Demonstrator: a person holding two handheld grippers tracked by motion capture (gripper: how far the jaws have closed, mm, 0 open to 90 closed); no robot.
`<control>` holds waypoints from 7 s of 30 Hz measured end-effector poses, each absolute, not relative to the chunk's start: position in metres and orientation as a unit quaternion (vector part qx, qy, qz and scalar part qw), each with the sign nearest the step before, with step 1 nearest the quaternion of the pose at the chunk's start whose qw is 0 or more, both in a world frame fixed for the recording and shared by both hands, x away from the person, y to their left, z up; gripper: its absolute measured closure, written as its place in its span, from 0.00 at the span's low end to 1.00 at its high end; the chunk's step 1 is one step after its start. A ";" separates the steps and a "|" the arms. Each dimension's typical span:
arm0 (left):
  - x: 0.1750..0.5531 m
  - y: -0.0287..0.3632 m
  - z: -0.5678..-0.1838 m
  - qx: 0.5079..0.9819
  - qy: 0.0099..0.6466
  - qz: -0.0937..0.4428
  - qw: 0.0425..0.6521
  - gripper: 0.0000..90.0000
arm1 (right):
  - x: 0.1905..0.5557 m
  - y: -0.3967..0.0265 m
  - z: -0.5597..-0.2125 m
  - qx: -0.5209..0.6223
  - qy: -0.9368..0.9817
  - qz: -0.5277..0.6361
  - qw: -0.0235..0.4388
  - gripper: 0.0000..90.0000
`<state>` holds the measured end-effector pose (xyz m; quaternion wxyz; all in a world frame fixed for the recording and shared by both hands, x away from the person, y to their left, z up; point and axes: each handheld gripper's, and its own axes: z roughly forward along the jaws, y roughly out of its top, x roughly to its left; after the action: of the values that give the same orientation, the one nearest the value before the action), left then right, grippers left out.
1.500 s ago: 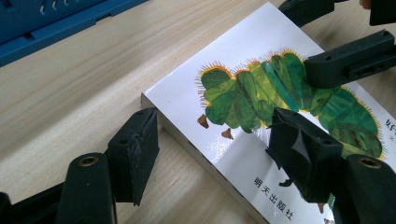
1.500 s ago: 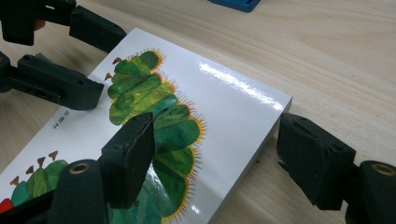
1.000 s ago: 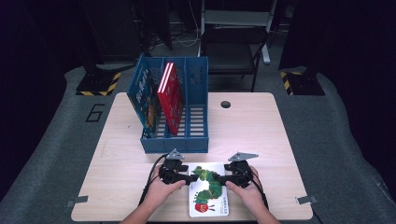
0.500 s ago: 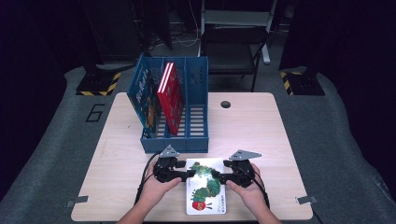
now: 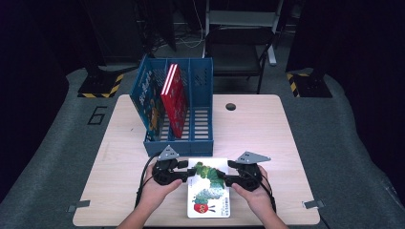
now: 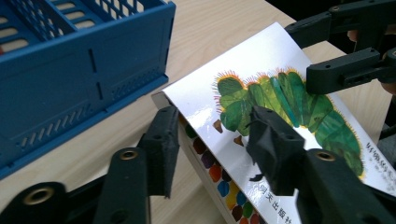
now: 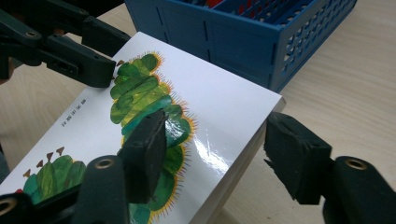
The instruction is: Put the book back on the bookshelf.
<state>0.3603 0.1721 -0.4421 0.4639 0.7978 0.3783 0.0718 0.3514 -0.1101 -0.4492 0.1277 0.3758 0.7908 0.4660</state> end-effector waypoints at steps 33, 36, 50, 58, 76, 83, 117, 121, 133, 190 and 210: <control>0.340 0.181 -0.401 0.795 0.335 0.166 0.478 0.96 | 0.326 -0.112 -0.416 0.323 0.758 0.508 0.250 0.68; 0.338 0.179 -0.399 0.794 0.330 0.178 0.479 0.97 | 0.326 -0.113 -0.413 0.321 0.756 0.512 0.250 0.68; 0.326 0.179 -0.399 0.795 0.326 0.163 0.485 0.97 | 0.316 -0.117 -0.412 0.313 0.757 0.522 0.238 0.68; 0.315 0.178 -0.401 0.797 0.321 0.141 0.492 0.94 | 0.302 -0.124 -0.417 0.323 0.754 0.529 0.219 0.66; 0.316 0.177 -0.404 0.802 0.329 0.115 0.486 0.57 | 0.296 -0.126 -0.427 0.312 0.766 0.526 0.198 0.57; 0.324 0.167 -0.401 0.807 0.322 0.117 0.481 0.49 | 0.299 -0.130 -0.431 0.315 0.766 0.526 0.194 0.53; 0.335 0.159 -0.403 0.816 0.306 0.115 0.476 0.53 | 0.339 -0.125 -0.473 0.305 0.794 0.513 0.113 0.35; 0.335 0.158 -0.403 0.820 0.304 0.114 0.472 0.53 | 0.343 -0.123 -0.476 0.298 0.797 0.513 0.109 0.34; 0.335 0.157 -0.405 0.819 0.305 0.114 0.472 0.52 | 0.349 -0.121 -0.486 0.294 0.802 0.513 0.086 0.30; 0.335 0.161 -0.403 0.818 0.310 0.111 0.472 0.53 | 0.345 -0.102 -0.492 0.262 0.836 0.467 0.121 0.49; 0.335 0.163 -0.403 0.818 0.309 0.110 0.472 0.50 | 0.347 -0.110 -0.489 0.248 0.841 0.471 0.094 0.71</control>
<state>0.3353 0.1632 -0.4026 0.4724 0.8181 0.3088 0.1103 0.3467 -0.1095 -0.4886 0.0940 0.2483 0.8410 0.4714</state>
